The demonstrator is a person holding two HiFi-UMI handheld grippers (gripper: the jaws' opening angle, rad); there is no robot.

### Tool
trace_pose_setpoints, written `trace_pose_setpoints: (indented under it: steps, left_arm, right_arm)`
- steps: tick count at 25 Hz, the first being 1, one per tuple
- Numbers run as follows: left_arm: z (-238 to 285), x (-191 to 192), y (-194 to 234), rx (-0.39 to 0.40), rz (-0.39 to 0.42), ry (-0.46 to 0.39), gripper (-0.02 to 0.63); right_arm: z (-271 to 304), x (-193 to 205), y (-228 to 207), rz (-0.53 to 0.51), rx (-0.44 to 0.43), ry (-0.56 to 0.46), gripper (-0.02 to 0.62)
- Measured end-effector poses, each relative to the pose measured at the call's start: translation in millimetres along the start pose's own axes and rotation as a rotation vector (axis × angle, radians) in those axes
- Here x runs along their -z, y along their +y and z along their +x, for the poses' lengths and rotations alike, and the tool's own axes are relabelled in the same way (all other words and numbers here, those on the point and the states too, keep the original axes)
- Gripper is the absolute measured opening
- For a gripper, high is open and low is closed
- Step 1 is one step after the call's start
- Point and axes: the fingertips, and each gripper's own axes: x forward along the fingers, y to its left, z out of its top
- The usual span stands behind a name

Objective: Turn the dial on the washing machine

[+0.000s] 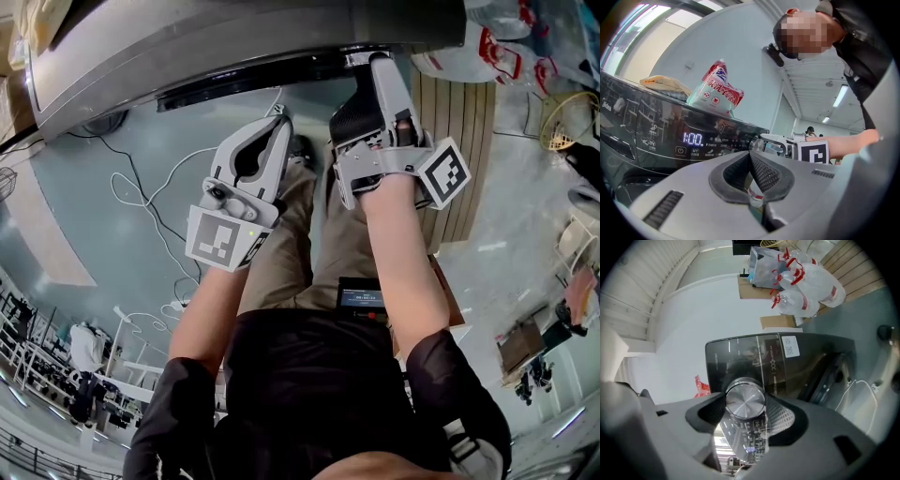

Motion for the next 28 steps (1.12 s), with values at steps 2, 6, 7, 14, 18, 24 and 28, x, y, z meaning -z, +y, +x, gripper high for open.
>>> trace_pose_setpoints:
  steps: [2,6,7,14,18,24,28]
  left_arm:
    - [2.5,-0.6,-1.0,0.002,-0.003,-0.001,-0.006]
    - [4.8,0.8,0.2,0.000,-0.004,0.003,-0.006]
    - [5.2,0.9,0.7,0.000,-0.004,0.003,-0.006]
    - [3.7,-1.2,3.8,-0.011,-0.002,-0.007,-0.006]
    - [4.3,-1.3,4.4,-0.015,-0.004,-0.008,-0.006]
    - [2.8,1.0,5.0,-0.021,-0.007,-0.006,-0.006]
    - [2.0,0.6,6.5,-0.026,-0.009,-0.004,-0.006]
  right_arm:
    - [0.4,-1.3,0.4,0.026,-0.005,-0.001,0.273]
    - [1.0,-2.0,-0.5,0.070,-0.013,-0.004,0.273]
    - [1.0,-2.3,-0.7,0.079,-0.014,-0.006,0.273]
    - [1.0,-1.3,-2.2,0.139,-0.026,-0.011,0.273]
    - [1.4,-1.2,-2.1,0.177,-0.031,-0.014,0.273]
    - [1.2,-0.4,-4.3,0.255,-0.042,-0.025,0.273]
    - [1.3,0.4,-4.8,0.304,-0.051,-0.038,0.273]
